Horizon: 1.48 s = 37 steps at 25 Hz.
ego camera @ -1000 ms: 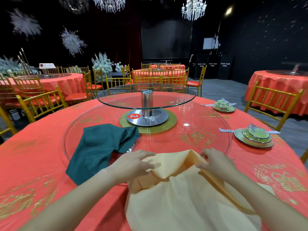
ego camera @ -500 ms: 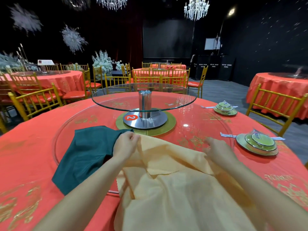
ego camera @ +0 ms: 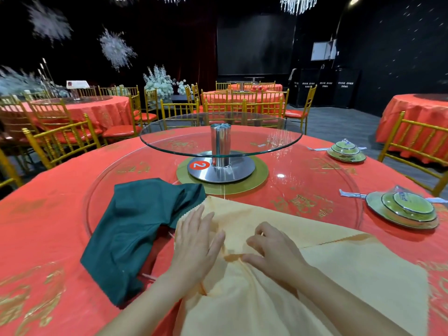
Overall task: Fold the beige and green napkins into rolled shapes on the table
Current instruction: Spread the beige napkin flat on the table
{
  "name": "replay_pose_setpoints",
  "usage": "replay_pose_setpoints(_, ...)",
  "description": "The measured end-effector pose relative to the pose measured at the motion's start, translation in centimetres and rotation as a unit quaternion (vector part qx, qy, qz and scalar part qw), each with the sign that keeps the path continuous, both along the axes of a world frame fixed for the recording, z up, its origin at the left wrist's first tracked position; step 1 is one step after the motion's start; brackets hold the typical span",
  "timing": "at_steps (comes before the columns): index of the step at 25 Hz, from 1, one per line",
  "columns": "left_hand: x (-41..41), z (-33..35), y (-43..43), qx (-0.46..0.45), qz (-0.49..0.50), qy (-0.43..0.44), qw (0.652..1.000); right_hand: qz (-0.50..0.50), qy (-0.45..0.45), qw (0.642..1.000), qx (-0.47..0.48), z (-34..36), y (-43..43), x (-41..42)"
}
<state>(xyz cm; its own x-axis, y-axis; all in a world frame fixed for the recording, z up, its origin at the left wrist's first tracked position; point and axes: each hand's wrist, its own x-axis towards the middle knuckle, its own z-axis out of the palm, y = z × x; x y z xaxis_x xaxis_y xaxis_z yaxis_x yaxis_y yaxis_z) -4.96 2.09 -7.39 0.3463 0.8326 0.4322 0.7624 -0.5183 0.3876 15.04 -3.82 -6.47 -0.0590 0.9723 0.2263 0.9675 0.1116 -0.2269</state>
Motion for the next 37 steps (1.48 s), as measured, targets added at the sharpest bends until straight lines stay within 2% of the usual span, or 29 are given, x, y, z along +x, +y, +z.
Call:
replay_pose_setpoints(2, -1.4, -0.1, -0.9, -0.025, 0.023, -0.072, 0.997, -0.039, 0.035, 0.998, 0.031, 0.4, 0.8, 0.0)
replay_pose_setpoints(4, -2.6, -0.1, -1.4, -0.044, 0.044, -0.11, 0.992, -0.107, 0.107, 0.987, 0.061, 1.8, 2.1, 0.9)
replay_pose_setpoints(8, -4.3, -0.4, -2.0, -0.067, 0.023, -0.115, 0.991, -0.201, 0.274, 0.935, 0.099, 5.3, 5.7, 3.8)
replay_pose_setpoints(10, -4.8, -0.5, -2.4, -0.091, 0.033, -0.127, 0.987, -0.22, 0.324, 0.911, 0.132, 6.2, 8.0, 5.2)
replay_pose_setpoints(12, -5.3, -0.6, -2.8, -0.106, 0.057, -0.144, 0.982, -0.172, 0.303, 0.931, 0.11, 6.6, 9.3, 5.8)
replay_pose_setpoints(14, -5.5, -0.8, -3.0, -0.108, 0.074, -0.145, 0.981, -0.134, 0.235, 0.963, 0.021, 5.7, 9.7, 5.9)
replay_pose_setpoints(16, -5.4, -0.7, -3.0, -0.094, 0.098, -0.099, 0.986, -0.142, 0.15, 0.978, -0.023, 3.9, 8.8, 5.3)
replay_pose_setpoints(18, -5.1, -0.5, -2.9, -0.083, 0.11, -0.069, 0.988, -0.134, 0.113, 0.983, -0.048, 1.9, 6.9, 4.0)
replay_pose_setpoints(20, -4.8, 0.1, -2.6, -0.091, 0.115, -0.092, 0.985, -0.109, 0.101, 0.986, -0.077, 0.4, 4.5, 2.6)
replay_pose_setpoints(23, -5.0, 2.1, -2.1, -0.078, 0.114, -0.151, 0.979, -0.061, 0.037, 0.992, -0.101, -0.6, -0.1, 0.8)
replay_pose_setpoints(25, -5.7, 3.7, -1.7, -0.059, 0.108, -0.153, 0.98, -0.045, 0.016, 0.992, -0.117, -0.7, -3.1, 0.4)
replay_pose_setpoints(27, -6.9, 4.9, -0.8, -0.048, 0.119, -0.113, 0.985, -0.041, 0.008, 0.991, -0.126, -1.2, -5.4, 0.8)
replay_pose_setpoints(32, -10.1, 6.2, 1.3, 0.017, 0.188, 0.082, 0.979, -0.037, 0.002, 0.987, -0.156, -1.3, -12.1, 1.6)
replay_pose_setpoints(34, -9.7, 5.3, 0.0, 0.065, 0.128, 0.109, 0.984, -0.041, -0.008, 0.983, -0.177, -1.2, -14.8, 1.5)
replay_pose_setpoints(37, -7.5, 2.6, -5.3, 0.1, -0.054, 0.123, 0.986, -0.045, -0.003, 0.98, -0.195, -1.3, -17.8, 0.8)
